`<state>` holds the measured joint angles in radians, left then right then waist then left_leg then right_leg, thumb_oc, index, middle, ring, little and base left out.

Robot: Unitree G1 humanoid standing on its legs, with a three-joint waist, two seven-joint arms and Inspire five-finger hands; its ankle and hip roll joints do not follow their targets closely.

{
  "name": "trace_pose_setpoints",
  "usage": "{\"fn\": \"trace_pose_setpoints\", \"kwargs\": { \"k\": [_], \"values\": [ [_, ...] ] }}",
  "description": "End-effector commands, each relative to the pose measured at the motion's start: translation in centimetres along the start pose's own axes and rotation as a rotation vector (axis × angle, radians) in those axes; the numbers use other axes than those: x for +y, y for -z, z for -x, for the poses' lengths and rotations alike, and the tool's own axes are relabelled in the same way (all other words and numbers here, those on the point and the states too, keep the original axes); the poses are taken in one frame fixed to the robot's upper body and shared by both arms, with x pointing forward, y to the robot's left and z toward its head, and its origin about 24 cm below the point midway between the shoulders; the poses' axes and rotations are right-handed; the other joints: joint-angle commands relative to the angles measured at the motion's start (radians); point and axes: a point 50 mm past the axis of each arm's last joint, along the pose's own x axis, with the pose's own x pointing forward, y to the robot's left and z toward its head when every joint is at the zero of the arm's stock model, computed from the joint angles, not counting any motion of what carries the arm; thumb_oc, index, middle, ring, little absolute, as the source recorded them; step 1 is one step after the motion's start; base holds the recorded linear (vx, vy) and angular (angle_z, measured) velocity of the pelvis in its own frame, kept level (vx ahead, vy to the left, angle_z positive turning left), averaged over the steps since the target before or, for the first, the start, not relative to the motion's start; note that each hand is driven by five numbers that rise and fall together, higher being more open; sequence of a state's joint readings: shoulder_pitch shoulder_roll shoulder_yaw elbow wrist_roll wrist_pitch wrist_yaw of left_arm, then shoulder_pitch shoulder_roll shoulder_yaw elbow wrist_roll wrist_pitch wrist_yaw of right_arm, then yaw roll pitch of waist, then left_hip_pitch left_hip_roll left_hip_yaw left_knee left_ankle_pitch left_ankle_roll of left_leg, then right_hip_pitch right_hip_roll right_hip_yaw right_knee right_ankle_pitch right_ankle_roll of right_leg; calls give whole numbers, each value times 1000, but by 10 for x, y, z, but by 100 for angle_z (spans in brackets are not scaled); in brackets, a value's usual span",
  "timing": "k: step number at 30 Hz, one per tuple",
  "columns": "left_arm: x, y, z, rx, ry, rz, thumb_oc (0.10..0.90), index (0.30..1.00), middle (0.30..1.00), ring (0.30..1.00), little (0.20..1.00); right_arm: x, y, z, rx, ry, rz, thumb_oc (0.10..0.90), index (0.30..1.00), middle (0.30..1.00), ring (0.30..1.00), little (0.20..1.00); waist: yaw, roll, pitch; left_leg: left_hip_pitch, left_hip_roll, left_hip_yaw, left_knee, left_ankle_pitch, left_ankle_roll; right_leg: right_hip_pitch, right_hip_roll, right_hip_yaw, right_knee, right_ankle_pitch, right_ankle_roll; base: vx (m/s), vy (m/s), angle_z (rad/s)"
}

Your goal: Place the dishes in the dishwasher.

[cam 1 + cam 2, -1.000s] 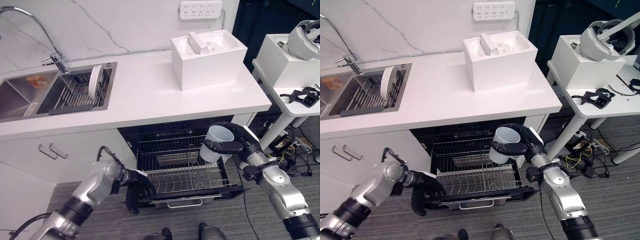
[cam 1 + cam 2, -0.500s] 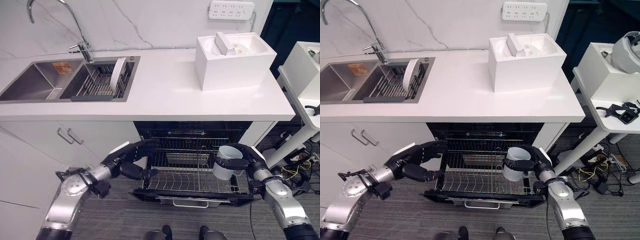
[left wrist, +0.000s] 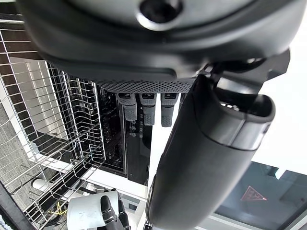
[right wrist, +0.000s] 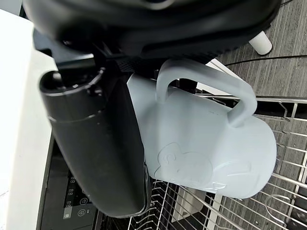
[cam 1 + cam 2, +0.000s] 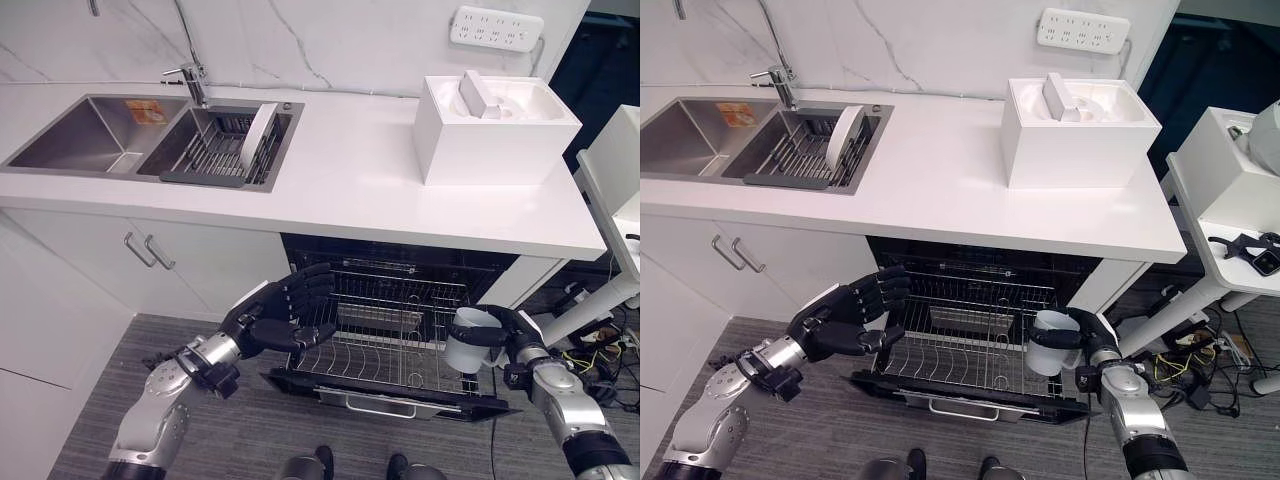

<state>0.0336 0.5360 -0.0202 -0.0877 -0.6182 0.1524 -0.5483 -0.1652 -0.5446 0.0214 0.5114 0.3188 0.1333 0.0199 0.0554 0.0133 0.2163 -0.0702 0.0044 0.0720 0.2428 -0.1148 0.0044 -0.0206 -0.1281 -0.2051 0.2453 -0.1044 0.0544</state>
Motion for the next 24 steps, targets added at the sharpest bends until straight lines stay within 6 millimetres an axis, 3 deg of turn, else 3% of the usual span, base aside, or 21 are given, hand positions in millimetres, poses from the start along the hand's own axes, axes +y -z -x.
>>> {"fn": "trace_pose_setpoints", "kwargs": {
  "k": [1,11,24],
  "values": [
    [-17,-45,-10,-229,109,-74,800,900,900,900,900,-28,-65,-7,-237,85,17,400,300,300,300,300,6,19,-38,13,151,57,57,-91,-72,-9,-43,-27,55,-133,42,9,-36,6],
    [-22,-51,-15,-275,131,-51,800,900,900,900,900,-42,-64,-16,-167,133,68,400,300,300,300,300,26,25,-22,2,152,42,57,-78,-79,-11,-46,-41,55,-128,34,2,-20,2],
    [-25,-60,-17,-376,90,-51,800,900,900,900,900,-38,-49,-27,-86,145,63,400,300,300,300,300,48,34,-15,-7,149,28,57,-73,-82,-12,-51,-58,55,-127,28,15,-41,8]
  ]
}}
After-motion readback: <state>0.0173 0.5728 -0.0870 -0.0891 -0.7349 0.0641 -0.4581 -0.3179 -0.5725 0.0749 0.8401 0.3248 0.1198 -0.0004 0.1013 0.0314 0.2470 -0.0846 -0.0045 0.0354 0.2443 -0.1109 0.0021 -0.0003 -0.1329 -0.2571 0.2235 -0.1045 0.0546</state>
